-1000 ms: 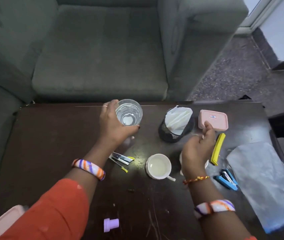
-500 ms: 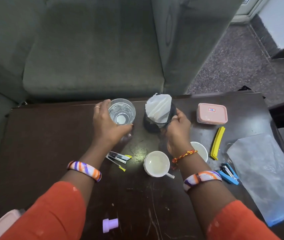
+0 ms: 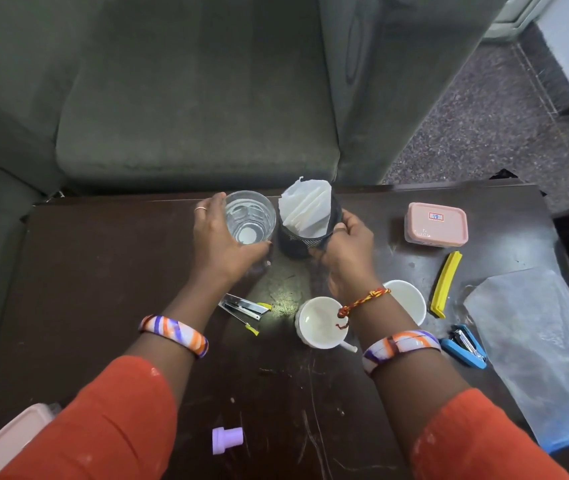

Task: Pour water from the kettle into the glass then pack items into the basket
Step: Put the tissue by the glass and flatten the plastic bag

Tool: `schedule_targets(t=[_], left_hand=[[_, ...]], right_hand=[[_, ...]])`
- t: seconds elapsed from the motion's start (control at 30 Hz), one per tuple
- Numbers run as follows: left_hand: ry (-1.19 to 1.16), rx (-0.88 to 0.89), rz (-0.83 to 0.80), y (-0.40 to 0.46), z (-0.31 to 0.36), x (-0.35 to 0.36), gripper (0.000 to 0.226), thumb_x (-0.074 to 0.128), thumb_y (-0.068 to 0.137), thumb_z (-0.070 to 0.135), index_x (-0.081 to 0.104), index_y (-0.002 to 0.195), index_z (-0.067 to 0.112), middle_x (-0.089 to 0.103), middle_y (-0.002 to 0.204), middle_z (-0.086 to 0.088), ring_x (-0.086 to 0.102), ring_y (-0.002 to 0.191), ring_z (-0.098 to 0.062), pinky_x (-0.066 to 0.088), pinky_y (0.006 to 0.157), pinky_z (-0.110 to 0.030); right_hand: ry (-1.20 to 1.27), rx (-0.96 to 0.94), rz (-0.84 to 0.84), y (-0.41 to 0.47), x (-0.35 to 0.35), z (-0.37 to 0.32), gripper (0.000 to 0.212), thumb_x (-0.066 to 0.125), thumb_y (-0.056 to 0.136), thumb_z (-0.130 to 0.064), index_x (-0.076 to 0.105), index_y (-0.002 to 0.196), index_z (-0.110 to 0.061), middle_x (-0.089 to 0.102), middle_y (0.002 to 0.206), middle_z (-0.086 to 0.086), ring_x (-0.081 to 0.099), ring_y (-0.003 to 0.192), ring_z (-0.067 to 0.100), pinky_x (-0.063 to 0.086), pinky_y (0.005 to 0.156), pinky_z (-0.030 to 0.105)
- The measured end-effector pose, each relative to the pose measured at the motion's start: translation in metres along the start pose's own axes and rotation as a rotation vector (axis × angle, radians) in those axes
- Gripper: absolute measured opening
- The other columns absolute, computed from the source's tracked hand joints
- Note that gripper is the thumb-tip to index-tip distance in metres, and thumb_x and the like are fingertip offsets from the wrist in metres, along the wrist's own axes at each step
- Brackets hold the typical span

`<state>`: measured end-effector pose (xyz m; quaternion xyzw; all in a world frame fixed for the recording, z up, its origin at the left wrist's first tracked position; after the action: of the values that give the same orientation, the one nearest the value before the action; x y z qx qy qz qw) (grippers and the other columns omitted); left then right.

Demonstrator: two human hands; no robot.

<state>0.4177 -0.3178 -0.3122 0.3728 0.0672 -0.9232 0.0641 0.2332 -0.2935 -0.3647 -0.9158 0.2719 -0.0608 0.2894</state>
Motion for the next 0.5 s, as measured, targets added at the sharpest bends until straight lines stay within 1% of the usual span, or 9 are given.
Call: schedule_targets(t=[0.1,0.2,0.27,0.33,0.43,0.5], left_hand=[[0.023,-0.011,-0.047,0.0,-0.001,0.003,0.1,0.084,0.056,0.018,0.031,0.139,0.007,0.033,0.141,-0.015,0.038,0.13,-0.026,0.03,0.107,-0.026],[0.046,-0.017,-0.068,-0.005,0.0,0.004,0.114,0.086,0.054,0.026,0.018,0.144,0.01,0.023,0.148,-0.014,0.027,0.137,-0.026,0.025,0.113,-0.031],[0.068,0.008,-0.034,-0.014,0.006,-0.001,0.117,0.086,0.054,0.029,0.016,0.145,0.01,0.021,0.149,-0.015,0.022,0.14,-0.027,0.022,0.114,-0.032],[0.036,0.046,0.05,-0.032,0.015,-0.009,0.106,0.083,0.058,0.027,0.023,0.143,0.006,0.026,0.148,-0.018,0.025,0.138,-0.028,0.021,0.113,-0.03],[-0.058,0.174,0.209,-0.073,0.03,-0.019,0.078,0.07,0.068,0.028,0.039,0.133,-0.001,0.042,0.137,-0.024,0.036,0.127,-0.027,0.025,0.106,-0.027],[-0.103,0.247,0.214,-0.102,0.039,-0.014,0.066,0.062,0.072,0.026,0.045,0.128,-0.003,0.05,0.13,-0.024,0.039,0.122,-0.023,0.029,0.104,-0.029]], right_hand=[[0.009,0.015,0.0,-0.002,0.0,-0.001,0.035,0.033,0.098,-0.012,0.051,0.127,-0.017,0.062,0.12,0.011,0.062,0.105,0.029,0.054,0.087,0.05],[-0.004,-0.021,0.049,-0.01,-0.008,-0.005,0.036,0.034,0.098,-0.013,0.045,0.132,-0.019,0.052,0.134,0.008,0.052,0.12,0.026,0.047,0.099,0.049],[-0.053,-0.105,0.088,-0.024,-0.017,-0.012,0.036,0.034,0.098,-0.012,0.046,0.131,-0.018,0.05,0.134,0.005,0.049,0.12,0.019,0.043,0.104,0.047],[-0.078,-0.216,0.112,-0.045,-0.027,-0.019,0.035,0.034,0.098,-0.01,0.049,0.129,-0.015,0.052,0.122,-0.002,0.048,0.111,0.007,0.043,0.104,0.044],[-0.104,-0.355,0.146,-0.078,-0.047,-0.02,0.034,0.034,0.098,-0.007,0.053,0.125,-0.014,0.055,0.107,-0.018,0.055,0.093,-0.01,0.048,0.097,0.034],[-0.116,-0.412,0.166,-0.097,-0.063,-0.013,0.033,0.036,0.097,-0.005,0.056,0.122,-0.014,0.054,0.099,-0.027,0.055,0.087,-0.019,0.047,0.091,0.028]])
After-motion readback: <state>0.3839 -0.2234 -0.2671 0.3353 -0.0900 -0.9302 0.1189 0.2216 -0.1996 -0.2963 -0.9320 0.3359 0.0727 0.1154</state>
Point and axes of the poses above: each hand's wrist, its own y-axis towards the middle knuckle, its own x-axis out of the palm, z = x × y, the point moved 6 cm from there along y, towards the middle knuckle
